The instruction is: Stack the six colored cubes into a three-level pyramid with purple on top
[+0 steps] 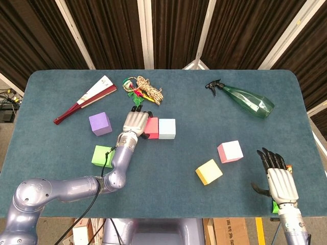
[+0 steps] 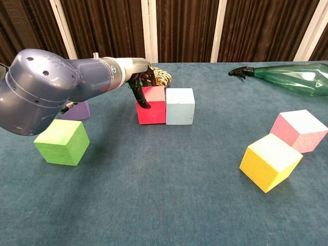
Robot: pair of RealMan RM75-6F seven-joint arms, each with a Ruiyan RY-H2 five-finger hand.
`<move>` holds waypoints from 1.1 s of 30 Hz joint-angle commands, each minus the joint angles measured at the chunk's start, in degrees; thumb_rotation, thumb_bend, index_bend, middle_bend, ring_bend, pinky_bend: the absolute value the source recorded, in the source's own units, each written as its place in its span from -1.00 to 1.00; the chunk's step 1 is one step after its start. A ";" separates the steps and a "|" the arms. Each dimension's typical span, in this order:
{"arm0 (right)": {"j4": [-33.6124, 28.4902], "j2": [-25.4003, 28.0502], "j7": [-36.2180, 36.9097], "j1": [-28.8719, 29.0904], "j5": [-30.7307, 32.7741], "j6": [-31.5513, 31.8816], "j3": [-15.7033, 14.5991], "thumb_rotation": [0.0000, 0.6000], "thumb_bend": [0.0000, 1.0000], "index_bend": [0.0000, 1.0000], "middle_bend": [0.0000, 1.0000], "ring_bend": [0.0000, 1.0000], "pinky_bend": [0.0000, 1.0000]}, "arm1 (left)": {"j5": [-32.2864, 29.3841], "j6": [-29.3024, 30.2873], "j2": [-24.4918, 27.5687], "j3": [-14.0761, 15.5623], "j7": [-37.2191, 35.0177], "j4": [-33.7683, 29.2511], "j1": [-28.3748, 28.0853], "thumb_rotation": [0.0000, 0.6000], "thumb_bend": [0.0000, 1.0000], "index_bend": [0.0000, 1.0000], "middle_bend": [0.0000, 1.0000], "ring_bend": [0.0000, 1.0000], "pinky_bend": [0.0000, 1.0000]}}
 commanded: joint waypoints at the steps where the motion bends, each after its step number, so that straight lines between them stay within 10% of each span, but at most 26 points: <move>1: 0.00 -0.01 0.01 -0.02 0.02 0.05 0.02 1.00 -0.50 -0.88 -0.94 -0.97 -0.91 | 0.01 -0.02 -0.12 -0.07 -0.02 0.04 -0.04 1.00 -0.39 -0.46 -0.39 -1.00 -1.00; 33: -0.16 0.17 0.64 -0.09 0.71 0.04 0.29 1.00 -0.50 -0.88 -0.94 -0.97 -0.91 | -2.96 2.62 -0.25 -0.55 4.55 -1.07 -0.77 1.00 -0.39 -0.48 -0.39 -1.00 -1.00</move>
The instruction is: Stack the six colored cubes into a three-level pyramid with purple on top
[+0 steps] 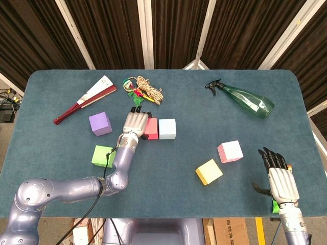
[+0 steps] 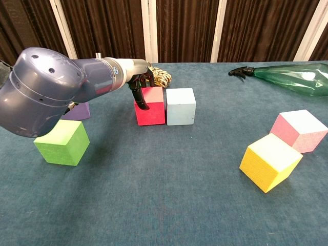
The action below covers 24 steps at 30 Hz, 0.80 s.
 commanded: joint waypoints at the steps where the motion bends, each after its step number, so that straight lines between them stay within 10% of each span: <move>1: -0.01 0.03 -0.06 -0.02 0.10 0.01 0.02 1.00 -0.50 -0.88 -0.94 -0.97 -0.91 | 0.15 0.03 -0.04 -0.15 -0.18 0.16 0.06 1.00 -0.39 -0.48 -0.39 -1.00 -1.00; 24: 0.09 0.61 0.75 -0.34 0.21 0.06 -0.11 1.00 -0.50 -0.88 -0.94 -0.97 -0.91 | 1.15 -1.37 -0.31 0.02 -0.53 0.48 0.04 1.00 -0.39 -0.48 -0.40 -1.00 -1.00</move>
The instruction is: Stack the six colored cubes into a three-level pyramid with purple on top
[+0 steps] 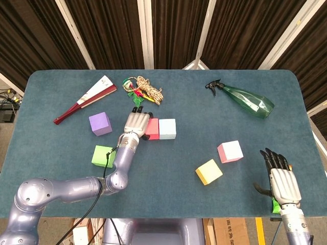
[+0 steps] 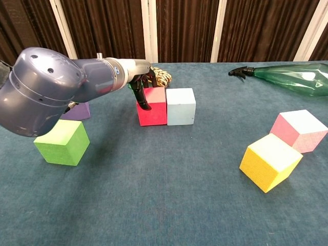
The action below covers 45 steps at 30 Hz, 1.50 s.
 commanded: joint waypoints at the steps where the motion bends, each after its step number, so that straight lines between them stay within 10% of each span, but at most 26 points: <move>1: 0.01 0.04 0.07 -0.01 -0.01 -0.01 0.00 1.00 -0.50 -0.88 -0.94 -0.97 -0.91 | 0.16 -0.04 -0.13 0.03 -0.08 0.13 -0.04 1.00 -0.39 -0.48 -0.40 -1.00 -1.00; 31: 0.33 0.73 1.18 -0.22 -0.05 -0.19 -0.05 1.00 -0.50 -0.88 -0.94 -0.97 -0.91 | 2.53 0.16 -1.46 -0.25 -1.31 1.54 -0.18 1.00 -0.64 -0.76 -0.68 -1.00 -1.00; 45: 0.44 0.51 0.69 -0.16 0.18 -0.30 -0.01 1.00 -0.50 -0.88 -0.94 -0.97 -0.91 | 4.70 2.87 8.02 -0.82 -1.42 -10.35 2.19 1.00 -0.67 -0.89 -0.86 -1.00 -1.00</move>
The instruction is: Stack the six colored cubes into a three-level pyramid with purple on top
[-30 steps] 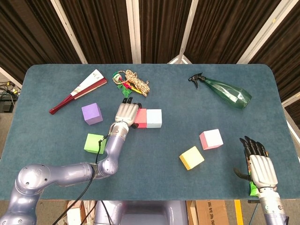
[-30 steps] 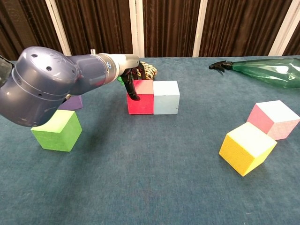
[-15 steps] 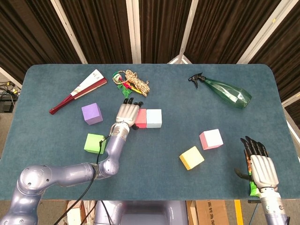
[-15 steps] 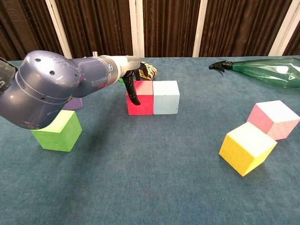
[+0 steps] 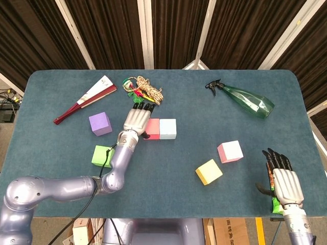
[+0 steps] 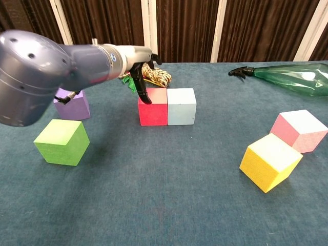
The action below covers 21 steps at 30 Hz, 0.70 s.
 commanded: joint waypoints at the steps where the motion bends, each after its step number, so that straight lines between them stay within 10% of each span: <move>1: -0.03 -0.11 -0.26 0.03 0.11 -0.07 -0.01 1.00 -0.50 -0.88 -0.94 -0.97 -0.91 | 1.80 1.85 3.65 0.14 -0.37 -3.92 1.27 1.00 -0.67 -0.90 -0.86 -1.00 -1.00; 12: -0.13 -0.96 -1.99 0.22 0.24 -0.22 -0.20 1.00 -0.50 -0.88 -0.94 -0.97 -0.91 | 19.61 9.76 15.41 2.90 -13.34 -18.76 12.15 1.00 -0.67 -0.90 -0.86 -1.00 -1.00; 21: -0.24 -1.88 -3.66 0.36 0.32 -0.27 -0.41 1.00 -0.50 -0.88 -0.94 -0.97 -0.91 | 38.42 20.81 30.16 14.29 -22.87 -30.30 28.51 1.00 -0.67 -0.86 -0.85 -1.00 -1.00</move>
